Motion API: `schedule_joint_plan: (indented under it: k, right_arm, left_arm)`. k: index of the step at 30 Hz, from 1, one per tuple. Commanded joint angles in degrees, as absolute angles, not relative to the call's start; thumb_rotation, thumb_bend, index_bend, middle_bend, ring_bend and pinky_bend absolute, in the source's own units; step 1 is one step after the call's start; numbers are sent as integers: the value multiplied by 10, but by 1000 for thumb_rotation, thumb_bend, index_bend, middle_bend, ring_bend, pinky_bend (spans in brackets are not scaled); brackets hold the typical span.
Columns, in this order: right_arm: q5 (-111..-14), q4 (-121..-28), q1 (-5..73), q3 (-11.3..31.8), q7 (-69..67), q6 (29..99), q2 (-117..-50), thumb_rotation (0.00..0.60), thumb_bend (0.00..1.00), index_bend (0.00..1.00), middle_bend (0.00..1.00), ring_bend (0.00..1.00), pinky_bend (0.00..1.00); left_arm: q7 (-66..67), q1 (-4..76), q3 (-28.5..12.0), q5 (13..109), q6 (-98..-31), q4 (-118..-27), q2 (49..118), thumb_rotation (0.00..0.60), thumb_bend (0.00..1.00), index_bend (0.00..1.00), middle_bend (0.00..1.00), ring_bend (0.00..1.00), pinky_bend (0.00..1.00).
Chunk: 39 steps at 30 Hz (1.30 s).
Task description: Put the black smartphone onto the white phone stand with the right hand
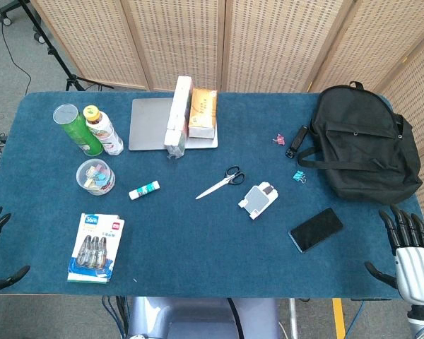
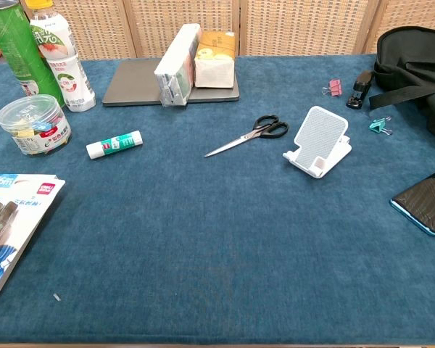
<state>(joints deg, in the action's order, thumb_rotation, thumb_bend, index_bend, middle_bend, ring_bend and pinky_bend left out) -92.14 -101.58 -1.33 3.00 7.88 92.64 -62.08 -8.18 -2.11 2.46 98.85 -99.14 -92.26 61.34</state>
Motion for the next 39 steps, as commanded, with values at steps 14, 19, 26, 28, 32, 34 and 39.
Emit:
schedule_joint_plan:
  k: [14, 19, 26, 28, 32, 34, 39]
  right_arm:
    - [-906, -1004, 54, 35, 127, 807, -607, 600, 0, 0, 0, 0, 0]
    - [-975, -968, 140, 28, 70, 703, -575, 600, 0, 0, 0, 0, 0]
    - [-1029, -923, 230, 9, 19, 591, -554, 600, 0, 0, 0, 0, 0]
    - [-1031, -913, 244, 7, 29, 571, -557, 600, 0, 0, 0, 0, 0]
    - [-1025, -902, 267, -1, 29, 528, -563, 600, 0, 0, 0, 0, 0]
    - [-1014, -899, 281, -3, 19, 501, -565, 600, 0, 14, 0, 0, 0]
    - [-979, -886, 312, -2, -1, 442, -573, 600, 0, 57, 0, 0, 0]
  left_arm:
    - [-94, -25, 26, 995, -1001, -923, 608, 600, 0, 0, 0, 0, 0]
    - [-88, -21, 23, 987, -989, -926, 609, 600, 0, 0, 0, 0, 0]
    - [-73, -12, 17, 973, -968, -928, 614, 600, 0, 0, 0, 0, 0]
    - [-67, -9, 16, 968, -959, -930, 615, 600, 0, 0, 0, 0, 0]
    - [-54, -3, 19, 968, -943, -934, 618, 600, 0, 0, 0, 0, 0]
    - [-43, -2, 19, 967, -937, -936, 621, 600, 0, 0, 0, 0, 0]
    - [-28, 1, 18, 962, -929, -941, 626, 600, 0, 0, 0, 0, 0]
